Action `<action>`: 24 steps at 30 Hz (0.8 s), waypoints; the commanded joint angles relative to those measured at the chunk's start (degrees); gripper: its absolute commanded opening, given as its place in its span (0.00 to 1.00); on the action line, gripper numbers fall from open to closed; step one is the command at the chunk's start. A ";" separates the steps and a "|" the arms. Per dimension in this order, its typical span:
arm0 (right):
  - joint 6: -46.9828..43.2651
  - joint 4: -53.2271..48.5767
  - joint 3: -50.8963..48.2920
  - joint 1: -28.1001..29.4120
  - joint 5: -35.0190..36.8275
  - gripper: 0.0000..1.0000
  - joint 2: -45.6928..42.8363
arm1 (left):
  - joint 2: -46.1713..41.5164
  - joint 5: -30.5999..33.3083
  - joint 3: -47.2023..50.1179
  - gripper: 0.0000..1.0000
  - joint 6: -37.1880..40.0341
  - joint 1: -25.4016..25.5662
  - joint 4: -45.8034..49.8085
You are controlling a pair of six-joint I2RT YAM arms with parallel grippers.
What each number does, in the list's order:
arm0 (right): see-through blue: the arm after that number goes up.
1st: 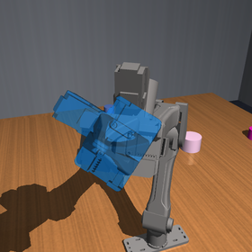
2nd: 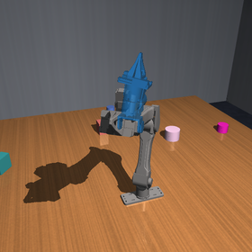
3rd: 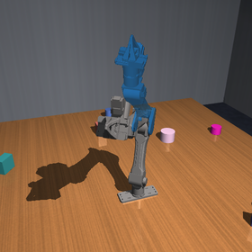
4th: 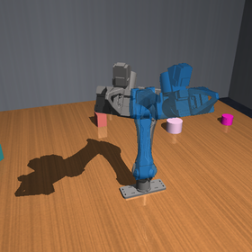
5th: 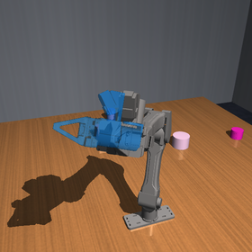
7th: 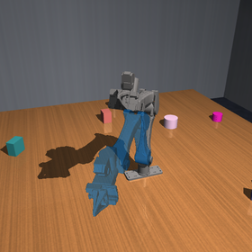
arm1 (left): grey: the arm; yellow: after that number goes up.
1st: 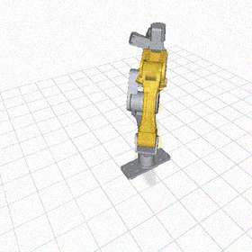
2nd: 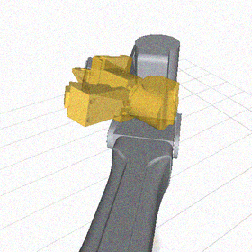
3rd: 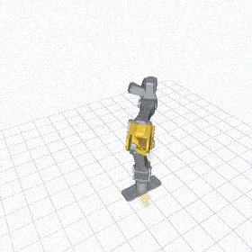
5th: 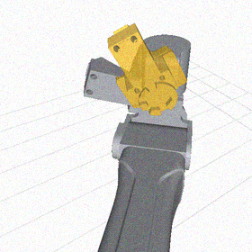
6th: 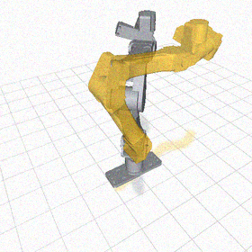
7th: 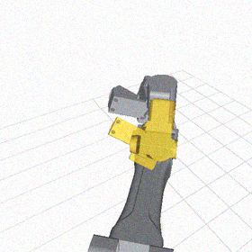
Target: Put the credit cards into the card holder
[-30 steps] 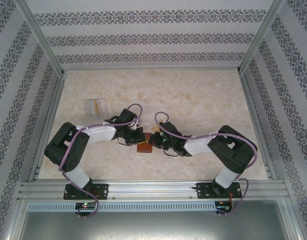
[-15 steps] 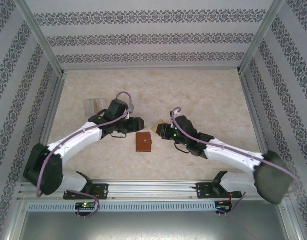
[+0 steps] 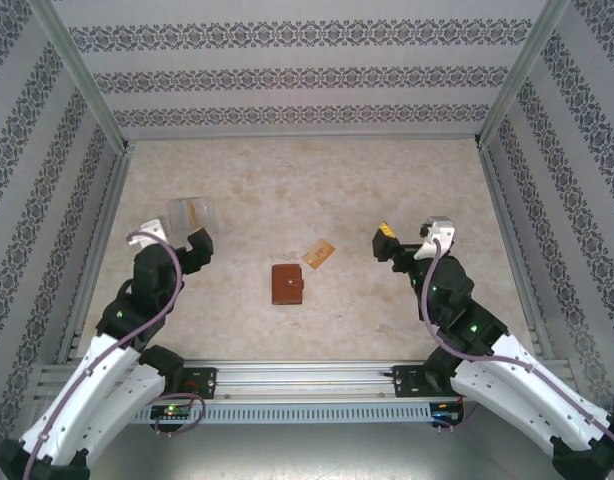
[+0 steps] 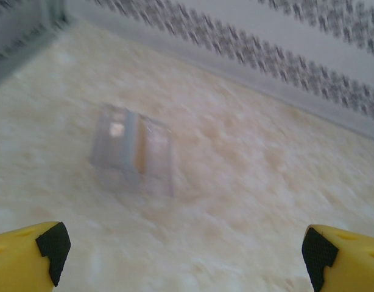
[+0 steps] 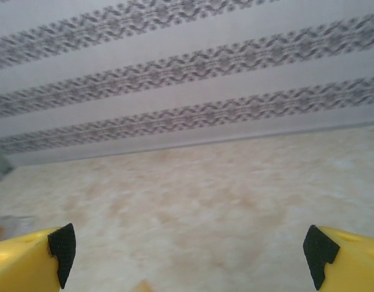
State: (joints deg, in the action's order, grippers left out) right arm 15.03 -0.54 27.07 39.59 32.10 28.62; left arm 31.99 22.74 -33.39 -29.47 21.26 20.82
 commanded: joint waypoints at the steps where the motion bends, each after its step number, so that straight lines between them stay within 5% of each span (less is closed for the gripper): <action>1: -9.83 2.30 -5.71 -3.32 3.94 0.98 -2.95 | -3.10 7.62 4.72 0.99 8.71 -0.29 -6.10; 4: -8.56 5.83 -11.91 -11.27 1.71 0.98 -4.22 | -4.08 2.75 12.56 0.99 23.93 -0.33 -15.44; 7: -8.17 9.08 -16.60 -21.03 -4.86 0.98 -5.29 | -4.08 5.10 23.39 0.99 34.64 -0.60 -30.72; 9: -7.32 10.50 -18.17 -25.76 -8.19 0.99 -5.90 | -4.65 6.67 27.00 0.99 34.46 -1.85 -36.08; 16: -8.85 21.88 -21.78 -36.18 -13.47 0.99 4.62 | -3.14 -6.81 29.92 0.99 33.02 -14.50 -39.81; 24: -11.54 42.41 -19.08 -37.02 -19.29 0.99 29.29 | 18.77 -19.75 24.20 0.99 35.20 -20.46 -49.84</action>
State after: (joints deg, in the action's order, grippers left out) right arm 5.50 29.93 6.11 3.09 17.08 53.06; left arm 44.82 9.85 -6.17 2.98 1.67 -20.82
